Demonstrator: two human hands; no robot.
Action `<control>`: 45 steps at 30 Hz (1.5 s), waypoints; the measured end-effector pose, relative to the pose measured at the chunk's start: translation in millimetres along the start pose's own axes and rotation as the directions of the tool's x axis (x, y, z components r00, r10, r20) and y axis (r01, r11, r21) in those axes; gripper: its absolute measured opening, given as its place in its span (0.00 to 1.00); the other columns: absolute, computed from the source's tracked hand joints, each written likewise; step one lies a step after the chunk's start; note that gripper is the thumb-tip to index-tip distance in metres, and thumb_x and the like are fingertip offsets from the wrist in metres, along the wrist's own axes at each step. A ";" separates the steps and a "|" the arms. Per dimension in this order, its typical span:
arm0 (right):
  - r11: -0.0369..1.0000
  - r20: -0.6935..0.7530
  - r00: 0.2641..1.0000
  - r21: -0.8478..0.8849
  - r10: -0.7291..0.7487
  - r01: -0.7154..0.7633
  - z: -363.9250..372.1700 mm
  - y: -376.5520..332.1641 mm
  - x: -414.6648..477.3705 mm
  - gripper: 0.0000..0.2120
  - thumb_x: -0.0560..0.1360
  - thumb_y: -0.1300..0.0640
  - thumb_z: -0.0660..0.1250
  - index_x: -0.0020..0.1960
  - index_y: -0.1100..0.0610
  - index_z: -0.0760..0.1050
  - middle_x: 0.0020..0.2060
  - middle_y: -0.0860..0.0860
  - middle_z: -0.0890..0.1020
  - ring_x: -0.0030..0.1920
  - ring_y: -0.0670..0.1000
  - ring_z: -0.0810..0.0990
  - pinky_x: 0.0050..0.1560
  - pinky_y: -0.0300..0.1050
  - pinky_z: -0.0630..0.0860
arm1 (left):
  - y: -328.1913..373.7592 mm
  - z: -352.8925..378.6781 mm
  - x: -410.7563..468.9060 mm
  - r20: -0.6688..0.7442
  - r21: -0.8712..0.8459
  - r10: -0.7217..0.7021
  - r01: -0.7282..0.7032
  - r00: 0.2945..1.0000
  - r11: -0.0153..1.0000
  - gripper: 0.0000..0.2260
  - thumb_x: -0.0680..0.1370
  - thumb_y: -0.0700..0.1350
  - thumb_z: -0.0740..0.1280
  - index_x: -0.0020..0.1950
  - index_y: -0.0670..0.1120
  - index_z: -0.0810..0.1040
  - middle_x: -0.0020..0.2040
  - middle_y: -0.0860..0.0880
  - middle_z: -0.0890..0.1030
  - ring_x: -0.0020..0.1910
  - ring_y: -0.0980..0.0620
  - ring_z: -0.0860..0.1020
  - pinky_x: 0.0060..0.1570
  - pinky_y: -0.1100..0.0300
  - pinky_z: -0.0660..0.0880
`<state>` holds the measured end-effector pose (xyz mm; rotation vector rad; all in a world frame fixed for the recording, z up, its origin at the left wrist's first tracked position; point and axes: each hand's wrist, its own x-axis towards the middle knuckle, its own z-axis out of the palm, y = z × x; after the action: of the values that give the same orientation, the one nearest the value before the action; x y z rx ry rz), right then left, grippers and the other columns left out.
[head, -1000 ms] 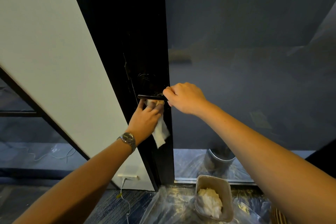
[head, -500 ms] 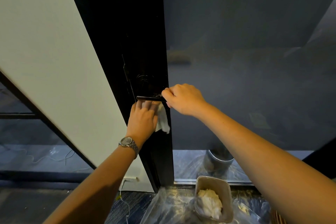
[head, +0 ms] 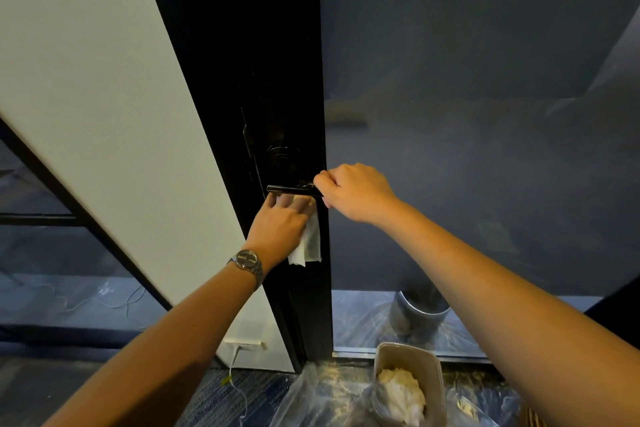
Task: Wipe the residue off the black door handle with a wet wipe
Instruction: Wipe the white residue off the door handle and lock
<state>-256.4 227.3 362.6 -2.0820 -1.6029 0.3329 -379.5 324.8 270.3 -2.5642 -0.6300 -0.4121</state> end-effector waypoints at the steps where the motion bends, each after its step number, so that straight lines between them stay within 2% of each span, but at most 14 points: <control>1: 1.000 -0.001 1.000 0.001 0.001 -0.001 0.2 0.5 0.0 0.23 0.79 0.51 0.51 0.42 0.65 0.78 0.31 0.55 0.76 0.32 0.53 0.71 0.38 0.49 0.71 | -2.3 -0.1 0.8 0.000 -0.009 -0.028 0.028 1.000 1.000 0.22 0.63 0.46 0.76 0.56 0.46 0.80 0.52 0.46 0.83 0.51 0.42 0.81 0.51 0.47 0.78; 4: 1.000 0.007 1.000 0.001 -0.003 0.003 1.4 2.6 0.7 0.24 0.79 0.51 0.51 0.42 0.67 0.77 0.30 0.56 0.73 0.31 0.53 0.69 0.36 0.49 0.67 | 1.5 -4.0 -3.3 -0.006 -0.182 -0.245 0.240 0.970 0.954 0.17 0.68 0.45 0.73 0.56 0.43 0.78 0.52 0.42 0.81 0.50 0.41 0.80 0.46 0.50 0.78; 7: 1.000 0.000 1.000 0.004 0.000 0.000 2.1 2.8 1.3 0.24 0.79 0.50 0.51 0.42 0.68 0.76 0.32 0.59 0.78 0.31 0.53 0.69 0.36 0.52 0.70 | 16.0 -8.5 -6.4 0.077 -0.457 -0.449 0.432 0.890 0.777 0.15 0.76 0.44 0.63 0.61 0.39 0.71 0.61 0.38 0.73 0.55 0.40 0.75 0.51 0.51 0.75; 11: 1.000 -0.017 1.000 -0.004 0.006 -0.007 4.6 3.2 2.3 0.25 0.79 0.50 0.51 0.40 0.67 0.77 0.39 0.60 0.83 0.32 0.53 0.71 0.36 0.51 0.71 | 33.5 -18.3 -1.0 0.209 -0.743 -0.723 0.588 0.658 0.320 0.18 0.76 0.44 0.63 0.63 0.38 0.65 0.62 0.40 0.67 0.44 0.49 0.74 0.37 0.70 0.69; 13: 1.000 -0.015 1.000 -0.022 -0.003 0.003 4.2 4.0 2.5 0.24 0.79 0.50 0.52 0.37 0.64 0.77 0.34 0.59 0.80 0.32 0.54 0.71 0.35 0.48 0.67 | 37.8 -18.5 5.0 0.325 -0.798 -0.778 0.598 0.537 0.079 0.20 0.77 0.44 0.63 0.65 0.39 0.63 0.62 0.40 0.67 0.45 0.51 0.72 0.38 0.69 0.68; 16: 0.999 -0.021 1.000 -0.038 -0.005 0.004 2.6 3.0 2.3 0.24 0.79 0.50 0.52 0.39 0.65 0.78 0.31 0.57 0.76 0.32 0.54 0.71 0.34 0.47 0.67 | 38.0 -17.9 12.5 0.564 -0.762 -0.743 0.574 0.360 -0.300 0.18 0.78 0.46 0.61 0.63 0.38 0.64 0.57 0.39 0.75 0.46 0.47 0.77 0.33 0.66 0.70; 18: 1.000 -0.024 1.000 -0.023 -0.004 0.003 2.7 3.2 2.8 0.25 0.79 0.50 0.51 0.40 0.66 0.78 0.34 0.60 0.80 0.32 0.54 0.72 0.35 0.48 0.70 | 32.3 -17.6 14.6 0.698 -0.657 -0.669 0.602 0.256 -0.455 0.18 0.78 0.48 0.60 0.61 0.37 0.68 0.51 0.39 0.78 0.42 0.47 0.77 0.29 0.63 0.70; 21: 1.000 -0.014 1.000 -0.013 -0.009 0.009 2.8 3.4 2.6 0.24 0.79 0.50 0.51 0.38 0.65 0.77 0.34 0.60 0.80 0.32 0.53 0.72 0.36 0.49 0.71 | 19.4 -21.1 15.1 0.857 -0.514 -0.431 0.410 0.282 -0.753 0.14 0.78 0.43 0.61 0.60 0.36 0.73 0.48 0.39 0.80 0.39 0.46 0.79 0.40 0.56 0.78; 23: 1.000 -0.012 1.000 -0.014 -0.009 0.009 2.7 3.0 2.4 0.24 0.79 0.50 0.51 0.37 0.63 0.77 0.32 0.58 0.78 0.31 0.53 0.71 0.35 0.47 0.69 | 15.4 -24.0 14.2 0.879 -0.439 -0.360 0.238 0.312 -0.866 0.13 0.77 0.37 0.62 0.60 0.34 0.72 0.54 0.38 0.78 0.41 0.45 0.80 0.47 0.54 0.78; 25: 1.000 -0.019 1.000 -0.015 -0.005 0.004 2.7 2.2 2.0 0.24 0.79 0.50 0.52 0.38 0.64 0.78 0.32 0.58 0.78 0.31 0.52 0.71 0.35 0.46 0.68 | 17.3 -24.2 11.6 0.864 -0.483 -0.419 0.222 0.280 -0.847 0.12 0.75 0.34 0.64 0.58 0.35 0.73 0.57 0.37 0.78 0.46 0.43 0.80 0.49 0.56 0.76; 29: 1.000 -0.015 1.000 -0.023 -0.004 0.004 2.0 1.7 1.6 0.24 0.79 0.51 0.52 0.39 0.66 0.78 0.30 0.55 0.75 0.30 0.51 0.69 0.33 0.46 0.66 | 24.3 -24.2 4.2 0.757 -0.648 -0.613 0.391 0.228 -0.654 0.07 0.76 0.36 0.63 0.53 0.40 0.76 0.53 0.39 0.79 0.47 0.45 0.79 0.45 0.57 0.78; 34: 1.000 -0.005 1.000 -0.013 -0.009 0.009 3.2 4.4 3.5 0.22 0.78 0.51 0.52 0.34 0.61 0.74 0.38 0.60 0.83 0.31 0.52 0.70 0.34 0.46 0.67 | 19.8 -17.5 0.0 0.778 -0.622 -0.585 0.409 0.229 -0.668 0.07 0.76 0.39 0.63 0.52 0.42 0.76 0.55 0.38 0.79 0.53 0.41 0.78 0.52 0.53 0.77; 37: 1.000 -0.007 1.000 0.013 -0.006 0.006 4.9 5.4 4.1 0.23 0.78 0.51 0.52 0.34 0.64 0.74 0.40 0.60 0.84 0.31 0.53 0.71 0.36 0.47 0.69 | 19.3 -17.4 -1.0 0.777 -0.622 -0.588 0.411 0.224 -0.666 0.09 0.77 0.40 0.61 0.55 0.40 0.76 0.54 0.40 0.78 0.54 0.42 0.78 0.49 0.56 0.77; 45: 1.000 -0.006 1.000 0.026 -0.011 0.011 3.4 4.8 2.2 0.24 0.79 0.52 0.51 0.39 0.67 0.78 0.35 0.61 0.81 0.31 0.53 0.71 0.38 0.48 0.72 | 15.8 -19.3 -10.6 0.649 -0.729 -0.707 0.497 0.281 -0.471 0.06 0.76 0.37 0.62 0.45 0.42 0.79 0.47 0.40 0.80 0.49 0.41 0.79 0.43 0.57 0.78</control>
<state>-253.3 229.3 357.5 -2.0523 -1.5978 0.3420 -384.0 298.9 276.8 -2.3506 -2.7987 -2.1829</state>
